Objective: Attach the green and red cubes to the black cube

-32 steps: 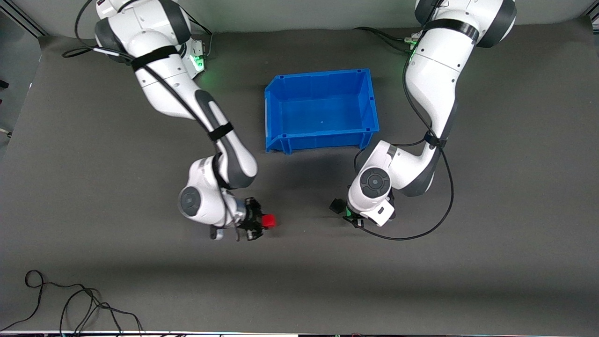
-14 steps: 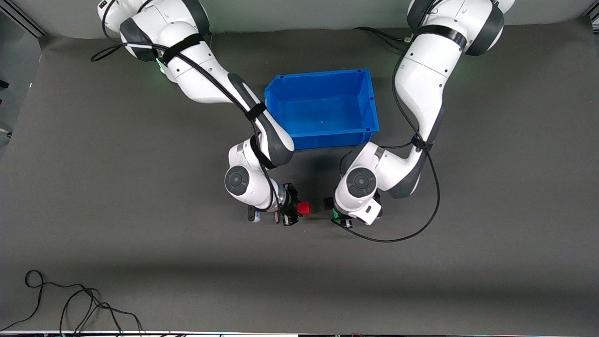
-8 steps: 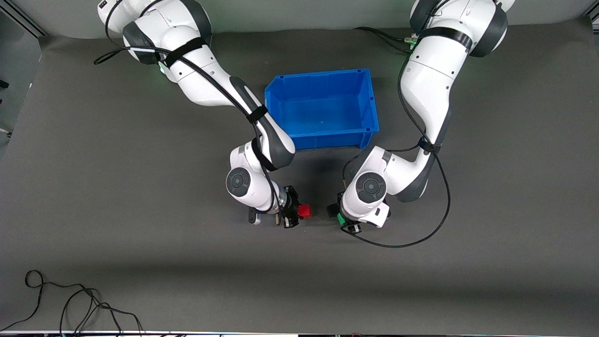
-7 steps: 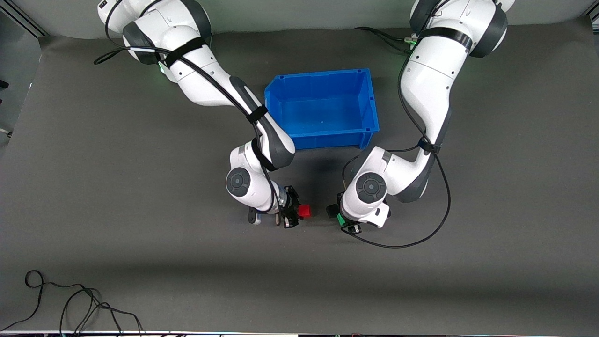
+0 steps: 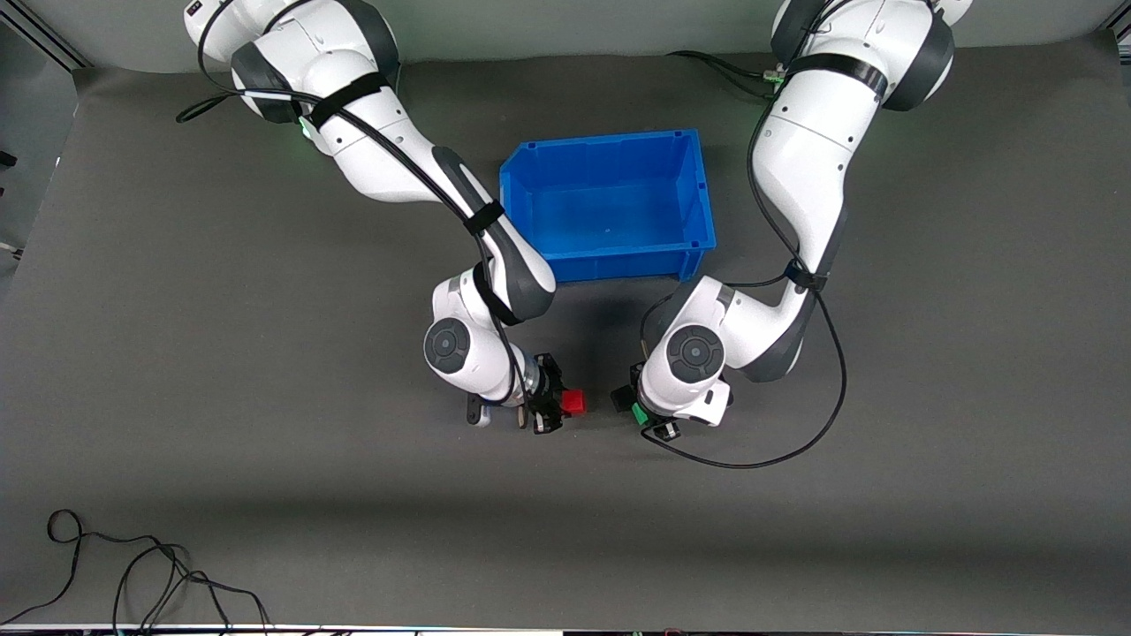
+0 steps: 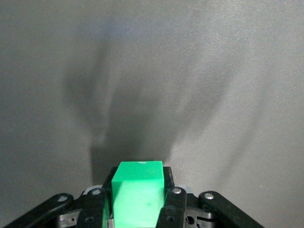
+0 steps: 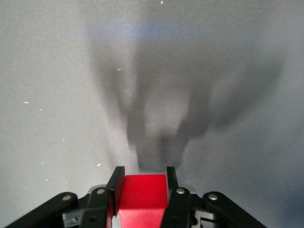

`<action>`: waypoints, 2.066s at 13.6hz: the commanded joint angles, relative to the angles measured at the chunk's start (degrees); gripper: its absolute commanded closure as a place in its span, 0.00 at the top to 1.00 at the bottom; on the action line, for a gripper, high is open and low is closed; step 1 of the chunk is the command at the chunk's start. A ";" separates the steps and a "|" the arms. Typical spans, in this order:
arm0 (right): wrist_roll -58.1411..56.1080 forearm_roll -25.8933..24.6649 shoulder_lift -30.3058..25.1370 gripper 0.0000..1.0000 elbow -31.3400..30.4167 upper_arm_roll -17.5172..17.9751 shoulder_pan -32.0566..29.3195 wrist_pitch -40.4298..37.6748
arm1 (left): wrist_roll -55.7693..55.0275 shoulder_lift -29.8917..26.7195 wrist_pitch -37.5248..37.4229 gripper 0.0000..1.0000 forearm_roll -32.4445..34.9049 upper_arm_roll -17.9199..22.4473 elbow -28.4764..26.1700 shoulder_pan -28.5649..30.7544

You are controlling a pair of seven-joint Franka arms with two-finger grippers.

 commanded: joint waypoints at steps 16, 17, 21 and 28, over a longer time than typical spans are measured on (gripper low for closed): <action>1.37 1.20 4.69 0.00 3.72 0.00 2.99 10.29 | -3.16 1.93 -1.73 0.00 3.99 0.43 2.09 -2.00; 1.37 1.29 5.04 0.00 3.81 0.00 2.90 11.87 | -2.73 1.93 -2.62 0.00 4.96 0.43 2.09 -1.83; 1.19 1.90 6.01 0.00 3.81 0.70 2.90 15.75 | -1.41 2.02 -2.72 0.00 5.32 0.43 1.56 -1.92; 0.58 1.82 5.75 0.00 3.81 0.79 2.55 15.58 | -0.09 1.76 -2.63 0.00 3.21 0.16 2.26 -1.56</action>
